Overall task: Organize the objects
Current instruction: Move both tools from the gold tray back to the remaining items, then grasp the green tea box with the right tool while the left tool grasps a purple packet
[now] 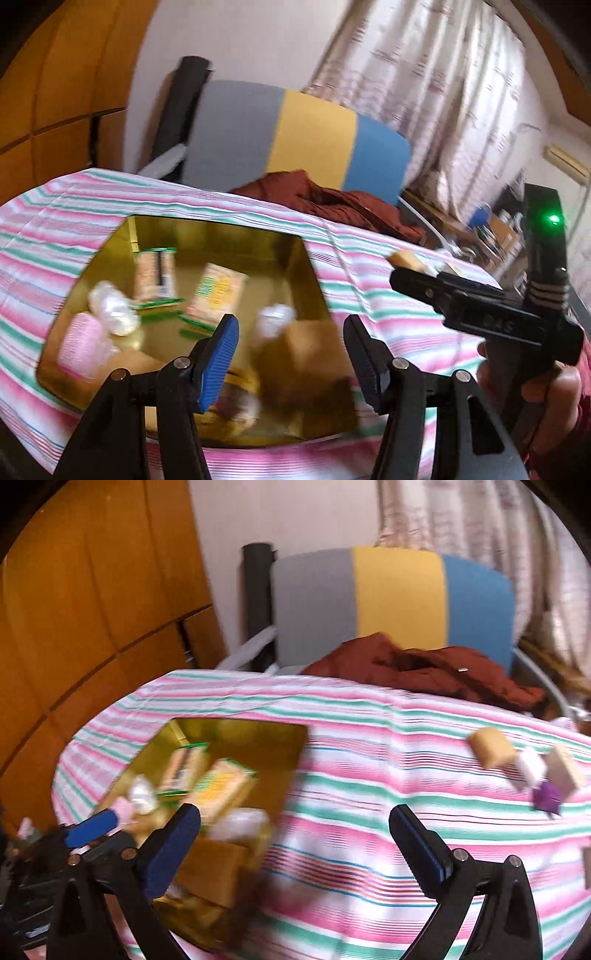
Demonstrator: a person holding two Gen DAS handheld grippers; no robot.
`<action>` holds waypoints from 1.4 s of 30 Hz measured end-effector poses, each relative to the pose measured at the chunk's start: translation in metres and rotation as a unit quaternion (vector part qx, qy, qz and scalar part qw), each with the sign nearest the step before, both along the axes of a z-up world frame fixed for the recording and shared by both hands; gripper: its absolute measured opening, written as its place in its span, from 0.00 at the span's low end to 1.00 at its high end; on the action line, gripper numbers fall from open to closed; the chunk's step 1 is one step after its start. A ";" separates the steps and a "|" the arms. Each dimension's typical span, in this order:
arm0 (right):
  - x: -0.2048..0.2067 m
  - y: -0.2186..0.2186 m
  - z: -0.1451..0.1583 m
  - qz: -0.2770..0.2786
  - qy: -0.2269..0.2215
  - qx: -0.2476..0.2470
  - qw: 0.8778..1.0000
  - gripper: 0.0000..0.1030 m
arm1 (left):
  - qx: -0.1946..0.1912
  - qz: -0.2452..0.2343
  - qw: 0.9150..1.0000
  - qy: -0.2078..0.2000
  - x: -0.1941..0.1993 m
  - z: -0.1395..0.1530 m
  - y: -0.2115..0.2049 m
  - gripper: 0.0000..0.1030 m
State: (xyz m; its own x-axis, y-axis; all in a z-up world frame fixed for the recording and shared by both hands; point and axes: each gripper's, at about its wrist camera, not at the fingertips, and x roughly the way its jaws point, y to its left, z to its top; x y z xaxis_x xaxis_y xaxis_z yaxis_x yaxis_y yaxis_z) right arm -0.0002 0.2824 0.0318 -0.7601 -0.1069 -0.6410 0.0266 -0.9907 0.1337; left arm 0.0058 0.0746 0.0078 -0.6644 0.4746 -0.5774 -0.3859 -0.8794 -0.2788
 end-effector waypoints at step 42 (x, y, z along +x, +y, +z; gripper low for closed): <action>0.116 0.401 -0.085 -0.332 -0.075 -0.024 0.940 0.57 | -0.077 -0.211 0.972 -0.073 0.048 -0.033 0.188 0.58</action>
